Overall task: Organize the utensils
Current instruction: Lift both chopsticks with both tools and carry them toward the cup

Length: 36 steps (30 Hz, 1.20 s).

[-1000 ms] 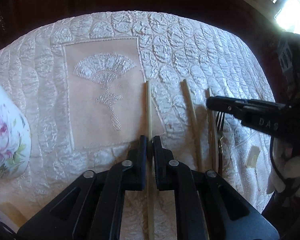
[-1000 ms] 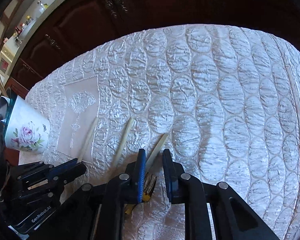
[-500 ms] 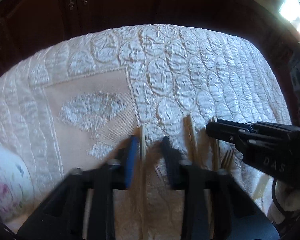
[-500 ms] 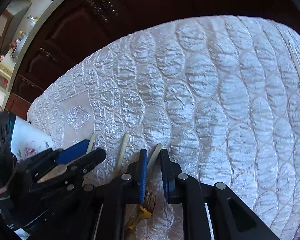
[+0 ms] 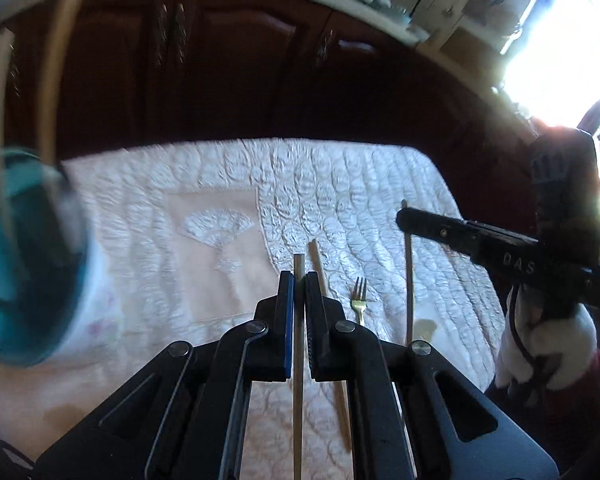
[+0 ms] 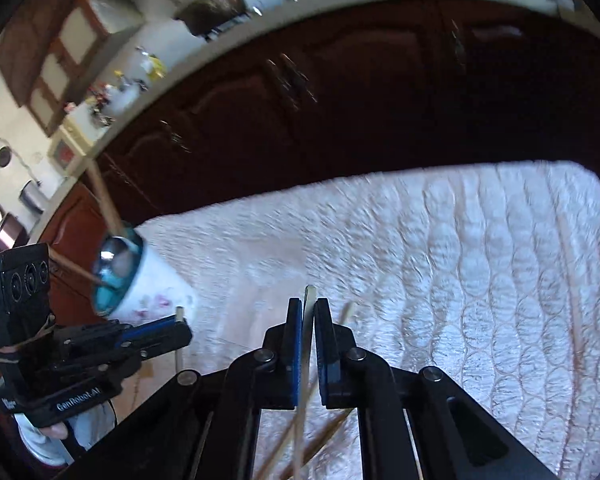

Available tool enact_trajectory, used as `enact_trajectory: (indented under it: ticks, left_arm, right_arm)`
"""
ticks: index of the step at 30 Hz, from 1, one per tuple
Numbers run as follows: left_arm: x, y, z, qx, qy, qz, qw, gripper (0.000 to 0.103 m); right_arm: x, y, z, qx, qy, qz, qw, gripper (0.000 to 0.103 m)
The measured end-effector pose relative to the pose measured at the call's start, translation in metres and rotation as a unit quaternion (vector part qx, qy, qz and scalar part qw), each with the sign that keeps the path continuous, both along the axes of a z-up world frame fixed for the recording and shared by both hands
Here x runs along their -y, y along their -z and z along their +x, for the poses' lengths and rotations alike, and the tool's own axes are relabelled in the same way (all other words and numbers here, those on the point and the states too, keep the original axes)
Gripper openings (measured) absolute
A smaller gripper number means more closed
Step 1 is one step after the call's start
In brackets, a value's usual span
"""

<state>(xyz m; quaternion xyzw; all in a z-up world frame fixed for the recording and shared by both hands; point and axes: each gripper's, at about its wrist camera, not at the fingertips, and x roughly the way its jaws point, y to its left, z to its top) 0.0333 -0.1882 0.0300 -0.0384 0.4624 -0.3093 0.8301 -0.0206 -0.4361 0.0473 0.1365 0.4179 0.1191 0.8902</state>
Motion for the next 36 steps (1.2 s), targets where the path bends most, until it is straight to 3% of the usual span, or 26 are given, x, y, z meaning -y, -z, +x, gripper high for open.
enact_trajectory:
  ticks: [5,15,24,36]
  left_arm:
    - [-0.026,-0.029,-0.025,0.028,-0.013,-0.014,0.9994,0.004]
    - [-0.08,-0.09,-0.059,0.082,-0.029,-0.047,0.9951,0.004]
    - [-0.112,-0.127,-0.062,0.106,-0.042,-0.073,0.9908,0.004]
    - [-0.158,-0.178,-0.053,0.147,-0.089,-0.067,0.9828,0.004]
  right_arm:
    - [-0.017,-0.033,-0.024,0.042,-0.013,-0.019,0.999,0.005]
    - [-0.046,-0.076,-0.042,0.081,-0.032,-0.03,0.996,0.005]
    - [-0.076,-0.102,-0.033,0.102,-0.04,-0.035,0.993,0.005]
    - [-0.12,-0.152,0.004,0.154,-0.069,-0.009,0.986,0.005]
